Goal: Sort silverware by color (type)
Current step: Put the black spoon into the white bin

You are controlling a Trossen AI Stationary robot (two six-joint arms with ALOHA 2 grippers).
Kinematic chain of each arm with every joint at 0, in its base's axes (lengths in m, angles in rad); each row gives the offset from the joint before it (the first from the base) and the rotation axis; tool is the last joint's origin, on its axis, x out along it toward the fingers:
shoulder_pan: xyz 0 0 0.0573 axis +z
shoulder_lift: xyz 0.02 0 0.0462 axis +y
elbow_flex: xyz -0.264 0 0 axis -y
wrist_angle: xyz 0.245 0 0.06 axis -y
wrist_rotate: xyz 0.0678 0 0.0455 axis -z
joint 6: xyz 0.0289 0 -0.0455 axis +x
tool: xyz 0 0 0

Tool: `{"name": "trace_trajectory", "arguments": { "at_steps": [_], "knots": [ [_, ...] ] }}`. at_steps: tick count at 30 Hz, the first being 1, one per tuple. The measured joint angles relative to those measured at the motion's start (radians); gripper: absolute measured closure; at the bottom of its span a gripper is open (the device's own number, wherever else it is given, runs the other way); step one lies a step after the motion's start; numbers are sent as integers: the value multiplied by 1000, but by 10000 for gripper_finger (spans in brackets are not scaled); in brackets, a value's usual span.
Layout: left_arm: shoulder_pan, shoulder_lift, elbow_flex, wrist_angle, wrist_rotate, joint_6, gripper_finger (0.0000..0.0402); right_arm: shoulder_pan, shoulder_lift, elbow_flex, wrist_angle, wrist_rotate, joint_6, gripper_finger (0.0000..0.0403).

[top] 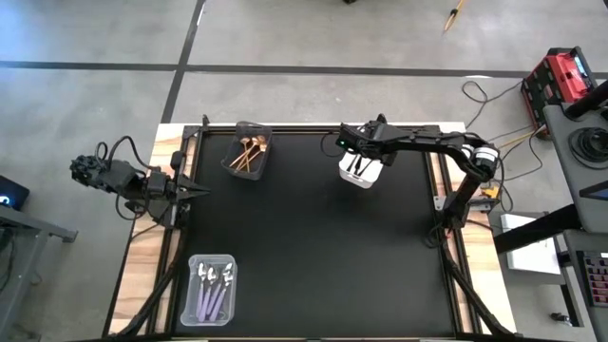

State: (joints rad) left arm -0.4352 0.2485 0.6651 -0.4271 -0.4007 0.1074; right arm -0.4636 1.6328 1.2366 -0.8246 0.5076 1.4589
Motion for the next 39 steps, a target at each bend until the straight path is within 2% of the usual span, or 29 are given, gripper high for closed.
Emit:
{"name": "trace_trajectory", "arguments": {
  "at_steps": [19, 39],
  "knots": [
    [0, 0, 0, 0, 0, 7, 401, -6, 56, 0, 0, -15, 66, 390],
    [0, 0, 0, 0, 0, 8, 401, -7, 58, -11, -7, -38, 94, 390]
  ]
}}
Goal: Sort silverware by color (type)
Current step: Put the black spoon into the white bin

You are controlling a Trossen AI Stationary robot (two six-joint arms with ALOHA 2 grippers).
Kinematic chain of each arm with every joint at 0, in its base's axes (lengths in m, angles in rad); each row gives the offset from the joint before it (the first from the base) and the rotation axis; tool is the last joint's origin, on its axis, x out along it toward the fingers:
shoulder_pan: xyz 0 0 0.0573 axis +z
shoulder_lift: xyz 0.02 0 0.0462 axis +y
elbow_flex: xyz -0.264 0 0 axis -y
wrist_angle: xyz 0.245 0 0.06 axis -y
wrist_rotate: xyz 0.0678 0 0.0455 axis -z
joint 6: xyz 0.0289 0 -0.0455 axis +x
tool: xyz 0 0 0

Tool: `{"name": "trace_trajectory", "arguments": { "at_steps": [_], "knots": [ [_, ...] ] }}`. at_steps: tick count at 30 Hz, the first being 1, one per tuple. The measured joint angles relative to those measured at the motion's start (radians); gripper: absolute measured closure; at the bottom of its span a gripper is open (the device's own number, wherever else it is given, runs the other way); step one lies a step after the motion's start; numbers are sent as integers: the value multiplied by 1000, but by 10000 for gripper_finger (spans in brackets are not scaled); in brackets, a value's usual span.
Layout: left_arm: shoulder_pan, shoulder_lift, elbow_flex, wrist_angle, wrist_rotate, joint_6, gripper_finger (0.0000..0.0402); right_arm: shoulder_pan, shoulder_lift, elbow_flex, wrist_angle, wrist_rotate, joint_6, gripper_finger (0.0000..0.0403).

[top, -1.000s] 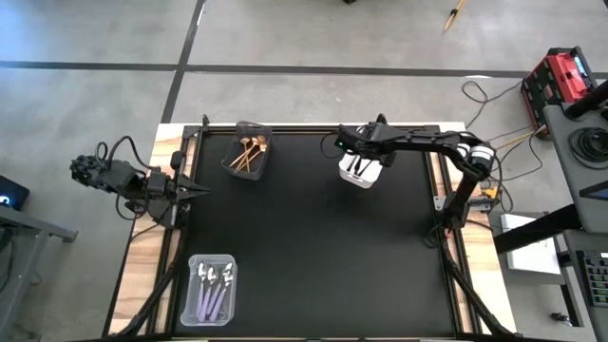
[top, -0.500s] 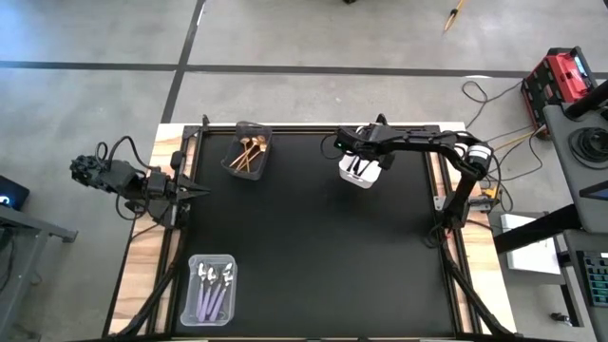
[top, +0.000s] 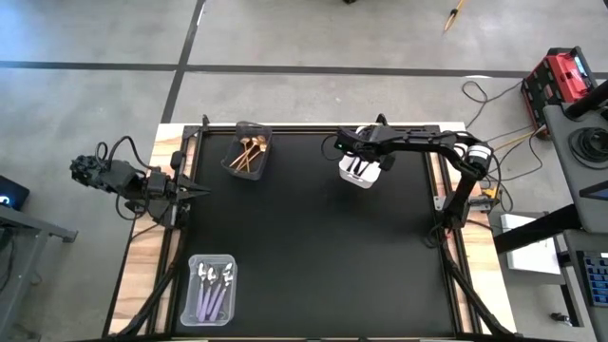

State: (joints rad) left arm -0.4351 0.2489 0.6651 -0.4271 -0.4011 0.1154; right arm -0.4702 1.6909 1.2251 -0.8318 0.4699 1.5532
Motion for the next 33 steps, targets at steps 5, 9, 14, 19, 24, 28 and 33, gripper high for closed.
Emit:
{"name": "trace_trajectory", "arguments": {
  "at_steps": [5, 9, 14, 19, 24, 28, 33],
  "knots": [
    [0, 0, 0, 0, 0, 0, 401, 0, 0, -1, 0, -1, 0, 390],
    [0, 0, 0, 0, 0, 0, 401, 0, 0, -5, 1, -2, 0, 390],
    [0, 0, 0, 0, 0, 0, 401, 0, 0, -17, 3, -2, 2, 390],
    [0, 0, 0, 0, 0, 3, 401, 0, 0, -41, 9, -3, 11, 390],
    [0, 0, 0, 0, 0, 4, 401, 0, 0, -77, 15, -7, 34, 390],
    [0, 0, 0, 0, 0, 4, 401, 0, 0, -101, 55, -9, 34, 390],
    [0, 0, 0, 0, 0, 6, 401, 0, 0, -119, 79, -25, 27, 390]
  ]
}}
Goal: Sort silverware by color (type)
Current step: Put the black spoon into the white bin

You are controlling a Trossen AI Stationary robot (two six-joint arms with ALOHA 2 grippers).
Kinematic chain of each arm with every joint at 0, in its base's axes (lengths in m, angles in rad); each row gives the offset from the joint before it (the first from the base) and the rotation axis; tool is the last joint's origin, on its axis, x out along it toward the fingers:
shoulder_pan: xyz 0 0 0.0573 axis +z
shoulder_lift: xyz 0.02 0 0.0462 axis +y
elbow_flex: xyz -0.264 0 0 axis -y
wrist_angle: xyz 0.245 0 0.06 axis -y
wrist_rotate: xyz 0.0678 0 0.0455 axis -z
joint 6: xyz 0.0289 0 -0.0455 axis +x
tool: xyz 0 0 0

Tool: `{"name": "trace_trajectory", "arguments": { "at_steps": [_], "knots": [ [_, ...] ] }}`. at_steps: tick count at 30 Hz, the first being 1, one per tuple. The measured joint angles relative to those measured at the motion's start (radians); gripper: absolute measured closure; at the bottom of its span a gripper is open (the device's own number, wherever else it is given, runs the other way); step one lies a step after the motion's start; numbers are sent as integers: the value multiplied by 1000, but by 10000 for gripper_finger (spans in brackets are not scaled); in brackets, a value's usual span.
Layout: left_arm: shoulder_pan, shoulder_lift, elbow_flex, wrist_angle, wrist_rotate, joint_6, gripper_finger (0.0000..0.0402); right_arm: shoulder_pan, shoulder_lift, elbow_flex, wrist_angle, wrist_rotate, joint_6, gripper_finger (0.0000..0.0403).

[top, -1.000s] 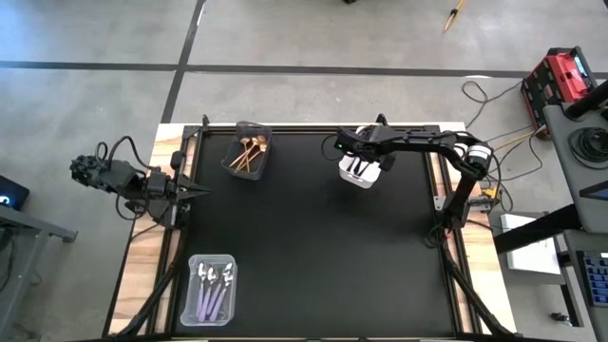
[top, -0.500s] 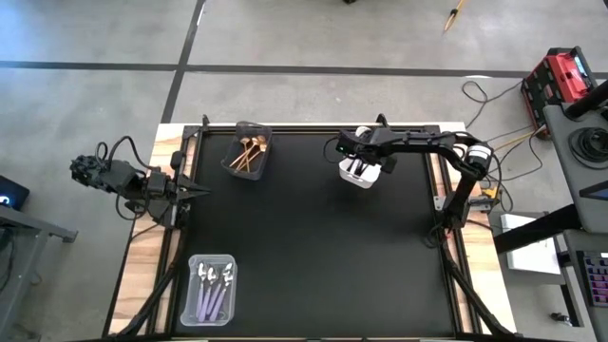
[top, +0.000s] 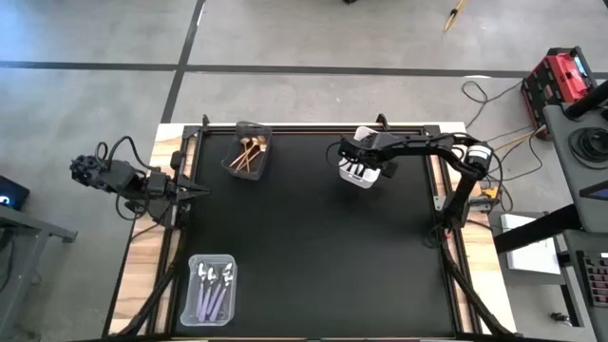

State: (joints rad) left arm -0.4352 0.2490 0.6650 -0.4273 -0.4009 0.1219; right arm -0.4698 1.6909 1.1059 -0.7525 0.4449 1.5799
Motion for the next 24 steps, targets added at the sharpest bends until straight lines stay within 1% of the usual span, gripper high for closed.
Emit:
{"name": "trace_trajectory", "arguments": {
  "at_steps": [24],
  "knots": [
    [0, 0, 0, 0, 0, 0, 401, 0, 0, 19, 8, 11, -49, 390]
  ]
}}
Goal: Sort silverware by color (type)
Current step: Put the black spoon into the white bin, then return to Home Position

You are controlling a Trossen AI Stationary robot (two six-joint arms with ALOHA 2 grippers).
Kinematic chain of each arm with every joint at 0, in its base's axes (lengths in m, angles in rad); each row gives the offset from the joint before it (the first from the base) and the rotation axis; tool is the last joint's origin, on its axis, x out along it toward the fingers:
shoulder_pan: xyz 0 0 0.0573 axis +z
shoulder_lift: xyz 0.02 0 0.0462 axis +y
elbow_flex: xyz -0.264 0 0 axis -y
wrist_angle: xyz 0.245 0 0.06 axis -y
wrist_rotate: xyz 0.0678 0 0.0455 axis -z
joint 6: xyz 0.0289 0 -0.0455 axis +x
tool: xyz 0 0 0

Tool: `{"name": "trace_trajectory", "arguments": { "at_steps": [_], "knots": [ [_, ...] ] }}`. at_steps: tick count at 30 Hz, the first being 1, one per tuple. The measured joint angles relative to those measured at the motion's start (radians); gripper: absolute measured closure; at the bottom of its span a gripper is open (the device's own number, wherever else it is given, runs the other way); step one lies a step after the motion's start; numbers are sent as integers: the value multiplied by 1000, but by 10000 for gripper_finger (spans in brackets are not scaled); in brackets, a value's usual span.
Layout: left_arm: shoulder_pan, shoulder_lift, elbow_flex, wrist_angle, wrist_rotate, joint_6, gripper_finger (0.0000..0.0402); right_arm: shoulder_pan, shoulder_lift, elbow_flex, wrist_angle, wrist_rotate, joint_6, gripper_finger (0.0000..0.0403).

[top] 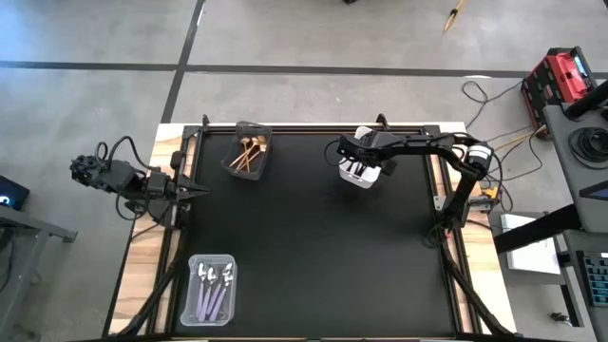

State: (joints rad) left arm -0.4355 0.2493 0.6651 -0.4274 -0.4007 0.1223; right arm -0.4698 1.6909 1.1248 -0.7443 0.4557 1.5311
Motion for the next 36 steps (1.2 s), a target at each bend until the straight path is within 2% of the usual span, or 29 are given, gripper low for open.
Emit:
{"name": "trace_trajectory", "arguments": {
  "at_steps": [16, 28, 36],
  "knots": [
    [0, 0, 0, 0, 0, 0, 401, 0, 0, 0, 18, 8, -5, 384],
    [0, 0, 0, 0, 0, 0, 401, 0, -2, 0, 18, 18, -8, 291],
    [0, 0, 0, 0, 0, 4, 401, 0, -32, 30, 17, 19, -138, 258]
  ]
}}
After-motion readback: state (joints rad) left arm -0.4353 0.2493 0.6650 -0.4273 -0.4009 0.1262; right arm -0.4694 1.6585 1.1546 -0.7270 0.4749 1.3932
